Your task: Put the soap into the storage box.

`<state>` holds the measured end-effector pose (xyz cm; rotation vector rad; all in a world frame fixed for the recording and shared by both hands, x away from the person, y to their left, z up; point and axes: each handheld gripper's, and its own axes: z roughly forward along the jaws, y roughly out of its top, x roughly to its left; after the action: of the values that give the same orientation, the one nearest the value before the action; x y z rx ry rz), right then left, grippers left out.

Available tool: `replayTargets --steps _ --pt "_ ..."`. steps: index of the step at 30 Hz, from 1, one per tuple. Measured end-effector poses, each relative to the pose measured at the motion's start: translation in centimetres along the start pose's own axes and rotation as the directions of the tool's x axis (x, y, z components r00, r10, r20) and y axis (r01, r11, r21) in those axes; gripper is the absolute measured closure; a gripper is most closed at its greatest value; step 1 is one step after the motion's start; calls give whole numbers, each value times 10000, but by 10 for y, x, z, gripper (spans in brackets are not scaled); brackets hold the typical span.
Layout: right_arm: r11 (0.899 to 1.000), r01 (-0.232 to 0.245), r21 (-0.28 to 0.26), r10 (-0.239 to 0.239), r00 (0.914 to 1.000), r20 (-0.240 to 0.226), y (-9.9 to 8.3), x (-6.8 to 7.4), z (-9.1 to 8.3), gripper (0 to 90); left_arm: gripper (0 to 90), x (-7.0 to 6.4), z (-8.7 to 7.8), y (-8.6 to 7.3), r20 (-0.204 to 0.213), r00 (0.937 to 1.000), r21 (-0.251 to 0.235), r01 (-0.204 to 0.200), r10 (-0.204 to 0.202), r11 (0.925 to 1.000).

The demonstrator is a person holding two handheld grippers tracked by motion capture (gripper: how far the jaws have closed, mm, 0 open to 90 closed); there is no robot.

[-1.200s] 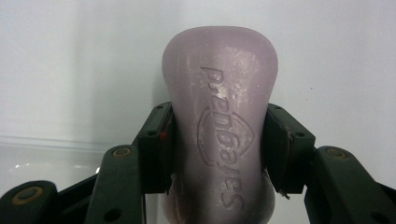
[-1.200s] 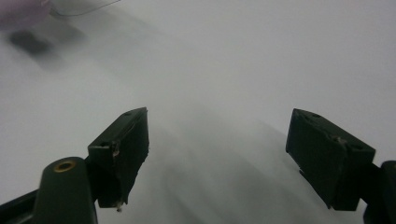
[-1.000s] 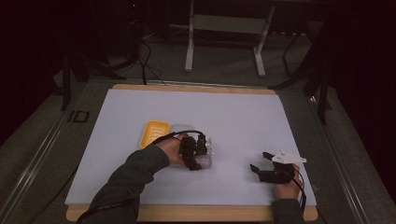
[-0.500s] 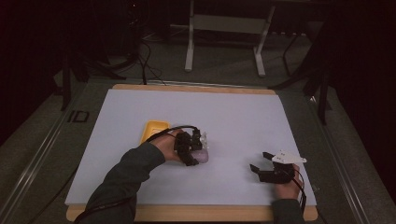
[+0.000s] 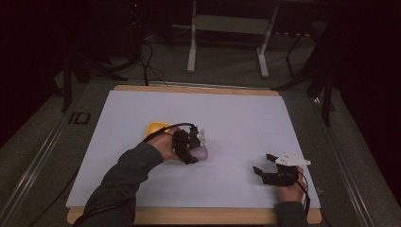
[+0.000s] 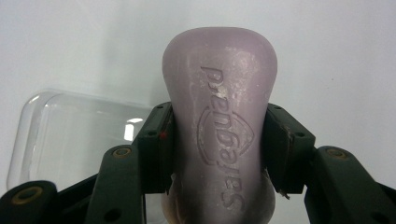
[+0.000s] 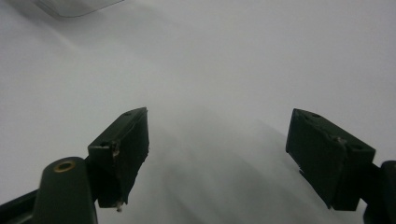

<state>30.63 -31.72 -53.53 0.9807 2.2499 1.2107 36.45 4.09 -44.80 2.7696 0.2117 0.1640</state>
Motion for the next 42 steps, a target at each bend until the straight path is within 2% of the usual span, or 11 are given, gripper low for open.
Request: replayTargets --steps 14,20,28,30,31,42 --pt "10000 -23 -19 23 10000 15 0 0 0 209 498 11 -11 -15 -337 9969 -152 702 -707 9974" --pt "10000 -18 -23 18 10000 18 0 0 0 209 498 17 -16 -21 -438 9953 -113 862 -866 9962" --pt "10000 -47 -9 47 10000 17 0 0 0 209 498 24 -22 -31 -496 9894 -255 1351 -1362 9905" --pt "10000 -48 -6 48 10000 20 0 0 0 210 498 24 -22 -31 -496 9894 -255 1351 -1362 9905" --pt "10000 -46 -5 46 10000 21 0 0 0 210 498 27 -25 -36 -592 9863 -261 1524 -1537 9880" --pt "10000 -30 5 30 10000 26 0 0 0 210 498 31 -27 -46 -689 9804 -263 1829 -1843 9828"
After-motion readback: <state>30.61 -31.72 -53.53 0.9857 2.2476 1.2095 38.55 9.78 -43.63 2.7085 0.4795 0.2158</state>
